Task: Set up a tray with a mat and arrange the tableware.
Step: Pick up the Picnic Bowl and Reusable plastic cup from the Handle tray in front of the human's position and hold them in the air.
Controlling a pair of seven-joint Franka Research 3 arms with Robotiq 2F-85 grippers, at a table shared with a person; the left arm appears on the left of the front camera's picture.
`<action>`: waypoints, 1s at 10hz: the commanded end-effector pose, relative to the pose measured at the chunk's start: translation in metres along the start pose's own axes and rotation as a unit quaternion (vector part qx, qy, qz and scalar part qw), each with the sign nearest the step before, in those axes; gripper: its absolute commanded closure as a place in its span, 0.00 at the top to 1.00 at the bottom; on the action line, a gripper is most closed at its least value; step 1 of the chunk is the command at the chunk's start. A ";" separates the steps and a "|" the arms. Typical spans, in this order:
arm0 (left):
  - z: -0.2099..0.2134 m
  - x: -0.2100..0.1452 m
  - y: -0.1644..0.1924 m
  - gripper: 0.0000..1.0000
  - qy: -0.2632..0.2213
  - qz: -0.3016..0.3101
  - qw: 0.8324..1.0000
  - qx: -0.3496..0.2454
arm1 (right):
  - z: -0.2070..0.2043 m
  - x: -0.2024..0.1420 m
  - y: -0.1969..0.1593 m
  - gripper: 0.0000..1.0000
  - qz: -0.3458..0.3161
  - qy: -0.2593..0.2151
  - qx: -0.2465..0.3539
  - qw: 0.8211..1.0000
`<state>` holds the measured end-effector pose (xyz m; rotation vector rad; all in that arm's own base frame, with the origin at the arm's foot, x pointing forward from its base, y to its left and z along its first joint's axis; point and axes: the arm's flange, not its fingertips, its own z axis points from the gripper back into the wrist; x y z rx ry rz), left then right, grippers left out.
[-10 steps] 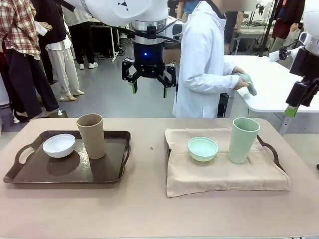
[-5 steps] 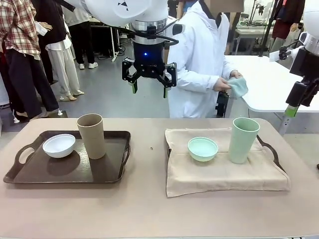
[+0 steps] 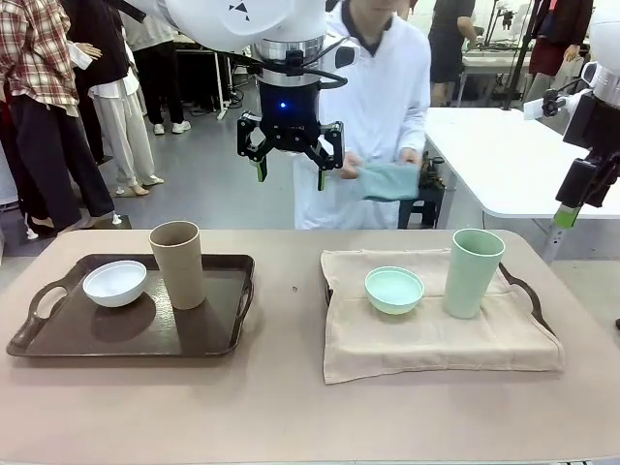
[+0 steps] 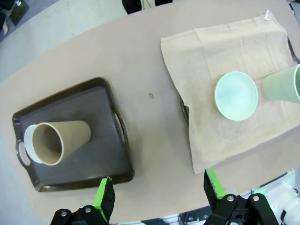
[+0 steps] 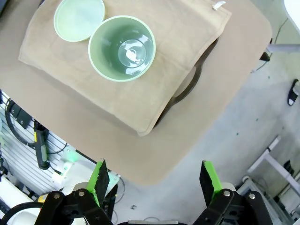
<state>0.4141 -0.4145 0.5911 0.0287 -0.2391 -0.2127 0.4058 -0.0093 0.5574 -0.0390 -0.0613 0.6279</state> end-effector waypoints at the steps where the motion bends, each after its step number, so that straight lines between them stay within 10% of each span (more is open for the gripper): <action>1: 0.001 -0.001 0.002 1.00 -0.004 0.002 1.000 -0.001 | 0.000 0.000 -0.001 1.00 0.006 -0.006 0.000 1.000; 5: 0.020 -0.031 0.108 1.00 0.020 0.000 0.998 -0.053 | 0.007 -0.017 -0.013 1.00 -0.029 0.000 0.024 0.999; 10: 0.014 -0.057 0.287 1.00 0.070 0.035 0.971 -0.226 | 0.023 -0.068 -0.083 1.00 -0.133 -0.050 0.217 0.966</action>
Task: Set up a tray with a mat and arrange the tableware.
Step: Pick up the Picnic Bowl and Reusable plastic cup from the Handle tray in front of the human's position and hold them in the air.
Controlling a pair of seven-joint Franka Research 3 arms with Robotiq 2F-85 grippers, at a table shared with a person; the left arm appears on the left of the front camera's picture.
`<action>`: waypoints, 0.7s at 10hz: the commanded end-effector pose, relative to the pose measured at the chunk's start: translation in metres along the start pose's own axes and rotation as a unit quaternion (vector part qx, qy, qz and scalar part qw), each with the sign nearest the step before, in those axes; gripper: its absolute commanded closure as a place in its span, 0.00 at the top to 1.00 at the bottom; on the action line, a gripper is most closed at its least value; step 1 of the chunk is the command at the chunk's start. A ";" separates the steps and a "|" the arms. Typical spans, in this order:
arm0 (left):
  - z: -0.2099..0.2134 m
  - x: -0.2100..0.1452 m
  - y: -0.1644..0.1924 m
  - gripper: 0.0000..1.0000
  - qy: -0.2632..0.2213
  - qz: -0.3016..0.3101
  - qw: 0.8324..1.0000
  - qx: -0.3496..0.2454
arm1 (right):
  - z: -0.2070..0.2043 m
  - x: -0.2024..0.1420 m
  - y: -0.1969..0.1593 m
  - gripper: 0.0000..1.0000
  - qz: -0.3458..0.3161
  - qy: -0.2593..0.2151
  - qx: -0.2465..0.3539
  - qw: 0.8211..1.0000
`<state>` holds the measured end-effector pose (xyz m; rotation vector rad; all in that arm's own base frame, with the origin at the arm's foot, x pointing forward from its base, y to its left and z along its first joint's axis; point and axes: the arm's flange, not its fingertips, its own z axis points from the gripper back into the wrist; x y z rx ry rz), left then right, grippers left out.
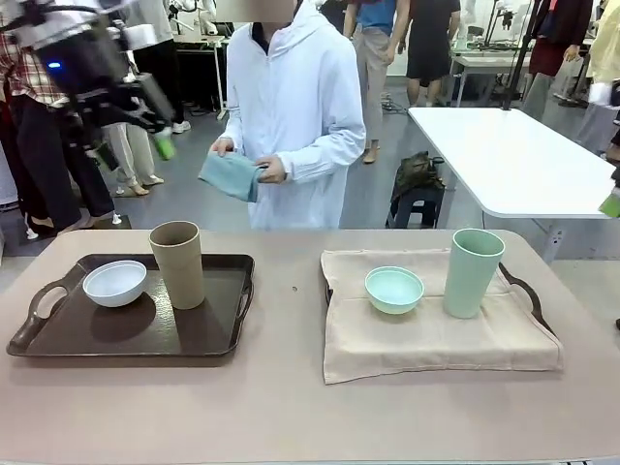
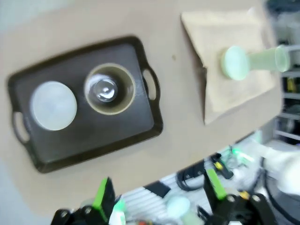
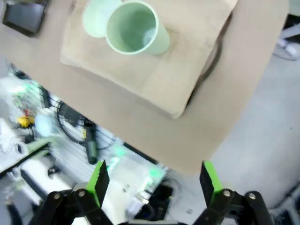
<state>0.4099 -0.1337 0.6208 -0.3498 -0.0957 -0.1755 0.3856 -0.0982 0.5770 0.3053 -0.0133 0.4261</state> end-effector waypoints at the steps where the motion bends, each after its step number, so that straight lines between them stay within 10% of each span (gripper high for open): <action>1: -0.008 0.001 0.048 1.00 0.035 0.025 0.997 -0.067 | 0.014 -0.007 -0.034 1.00 -0.057 -0.034 0.103 0.992; 7: -0.010 -0.058 0.221 1.00 -0.010 0.102 0.961 -0.258 | 0.020 -0.074 -0.118 1.00 -0.153 -0.112 0.240 0.952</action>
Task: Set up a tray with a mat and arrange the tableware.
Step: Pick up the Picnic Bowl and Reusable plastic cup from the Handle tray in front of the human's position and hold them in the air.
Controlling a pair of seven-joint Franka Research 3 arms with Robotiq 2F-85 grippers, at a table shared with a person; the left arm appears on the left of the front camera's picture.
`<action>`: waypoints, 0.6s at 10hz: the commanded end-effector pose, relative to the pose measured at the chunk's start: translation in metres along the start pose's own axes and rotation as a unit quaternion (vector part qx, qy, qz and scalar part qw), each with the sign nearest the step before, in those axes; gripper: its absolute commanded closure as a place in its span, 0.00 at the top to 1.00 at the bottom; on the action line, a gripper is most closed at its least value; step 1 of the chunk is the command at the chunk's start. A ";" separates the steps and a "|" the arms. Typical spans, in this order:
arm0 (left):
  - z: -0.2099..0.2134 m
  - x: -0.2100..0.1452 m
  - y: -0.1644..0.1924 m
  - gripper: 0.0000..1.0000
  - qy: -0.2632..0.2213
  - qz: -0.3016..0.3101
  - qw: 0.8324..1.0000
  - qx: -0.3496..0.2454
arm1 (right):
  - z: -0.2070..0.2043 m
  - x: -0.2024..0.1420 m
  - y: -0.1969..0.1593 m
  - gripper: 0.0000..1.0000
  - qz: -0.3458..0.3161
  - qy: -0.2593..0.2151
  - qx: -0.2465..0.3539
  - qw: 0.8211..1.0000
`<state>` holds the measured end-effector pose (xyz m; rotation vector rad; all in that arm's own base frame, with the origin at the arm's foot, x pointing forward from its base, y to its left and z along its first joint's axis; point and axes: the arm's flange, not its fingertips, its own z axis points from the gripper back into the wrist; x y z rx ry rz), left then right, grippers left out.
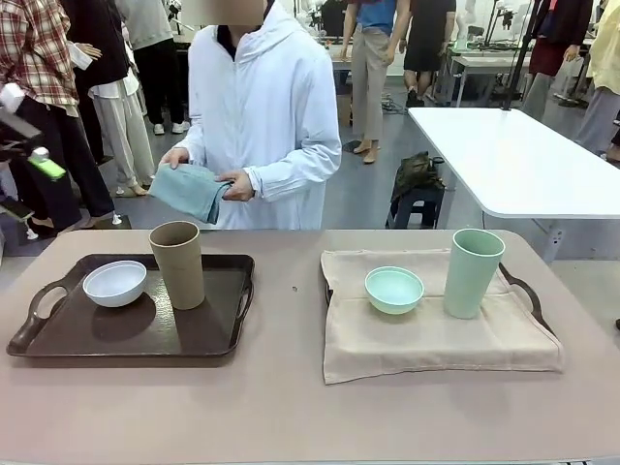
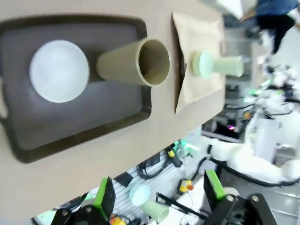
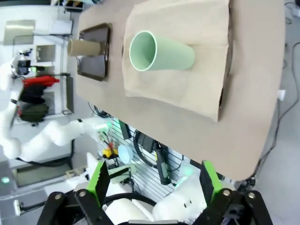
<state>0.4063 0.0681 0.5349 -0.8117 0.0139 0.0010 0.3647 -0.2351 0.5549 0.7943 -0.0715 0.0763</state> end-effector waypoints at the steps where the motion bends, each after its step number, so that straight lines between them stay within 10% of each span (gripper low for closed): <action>1: 0.015 -0.019 0.026 1.00 -0.056 -0.008 0.997 -0.055 | -0.001 0.002 -0.008 1.00 0.007 -0.005 0.014 1.000; 3: 0.009 -0.035 0.008 1.00 -0.100 -0.029 0.994 -0.031 | -0.015 0.002 -0.004 1.00 0.018 0.014 -0.054 0.998; 6: 0.024 -0.018 0.035 1.00 -0.048 0.006 0.998 -0.045 | 0.002 -0.004 -0.013 1.00 -0.003 -0.003 0.003 1.000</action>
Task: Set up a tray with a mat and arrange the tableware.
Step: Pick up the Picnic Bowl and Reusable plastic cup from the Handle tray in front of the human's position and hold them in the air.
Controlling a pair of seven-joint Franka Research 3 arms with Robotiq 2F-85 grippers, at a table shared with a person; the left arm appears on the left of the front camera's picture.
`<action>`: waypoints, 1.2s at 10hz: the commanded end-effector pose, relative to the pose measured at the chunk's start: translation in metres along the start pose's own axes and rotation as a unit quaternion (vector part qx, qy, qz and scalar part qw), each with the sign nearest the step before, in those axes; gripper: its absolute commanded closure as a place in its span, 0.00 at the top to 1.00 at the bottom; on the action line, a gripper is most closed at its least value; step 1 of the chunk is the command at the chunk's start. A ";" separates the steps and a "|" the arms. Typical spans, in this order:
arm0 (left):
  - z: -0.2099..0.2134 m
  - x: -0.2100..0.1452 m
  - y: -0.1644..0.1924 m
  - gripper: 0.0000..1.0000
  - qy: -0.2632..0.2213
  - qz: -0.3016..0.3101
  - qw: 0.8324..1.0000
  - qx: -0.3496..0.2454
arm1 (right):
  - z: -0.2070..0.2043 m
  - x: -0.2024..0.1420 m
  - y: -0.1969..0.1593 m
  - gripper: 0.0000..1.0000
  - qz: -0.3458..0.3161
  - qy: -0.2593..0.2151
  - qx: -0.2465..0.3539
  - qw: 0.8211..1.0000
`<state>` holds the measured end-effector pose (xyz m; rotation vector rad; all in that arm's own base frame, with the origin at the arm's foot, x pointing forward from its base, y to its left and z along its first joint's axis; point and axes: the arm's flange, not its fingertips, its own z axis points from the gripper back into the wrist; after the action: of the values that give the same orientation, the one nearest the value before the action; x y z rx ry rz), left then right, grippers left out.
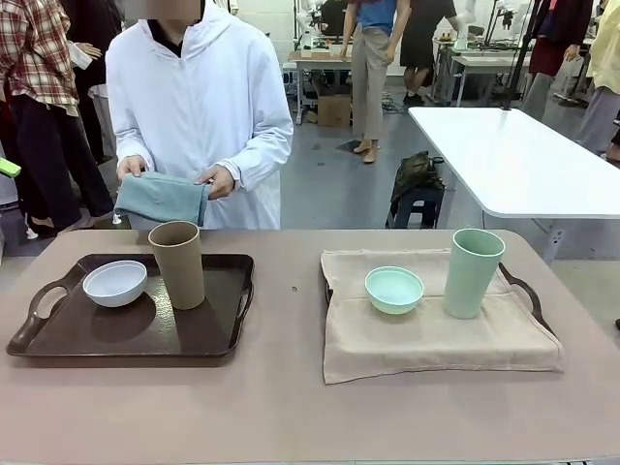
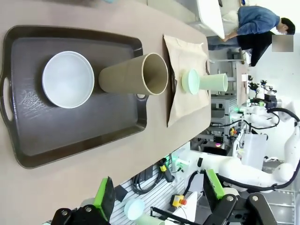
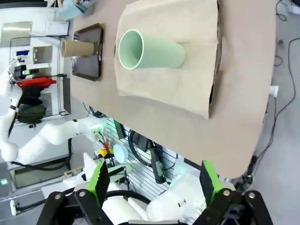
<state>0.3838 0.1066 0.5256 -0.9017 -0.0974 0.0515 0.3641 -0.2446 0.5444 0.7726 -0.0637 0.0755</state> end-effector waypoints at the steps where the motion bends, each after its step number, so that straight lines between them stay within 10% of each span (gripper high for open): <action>1: 0.002 0.005 0.001 1.00 0.011 0.005 1.000 0.001 | 0.002 -0.002 0.001 1.00 -0.002 -0.006 0.014 1.000; 7: 0.053 0.010 0.051 1.00 -0.007 0.030 0.986 -0.165 | -0.010 -0.021 -0.031 1.00 -0.010 0.069 0.232 0.970; 12: 0.066 0.003 0.065 1.00 -0.030 0.037 0.984 -0.172 | -0.031 -0.031 -0.037 1.00 -0.023 0.080 0.229 0.970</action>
<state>0.3832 0.2063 0.5105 -1.2760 -0.1376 0.1159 0.3388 -0.2501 0.4910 1.2234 0.1397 0.1076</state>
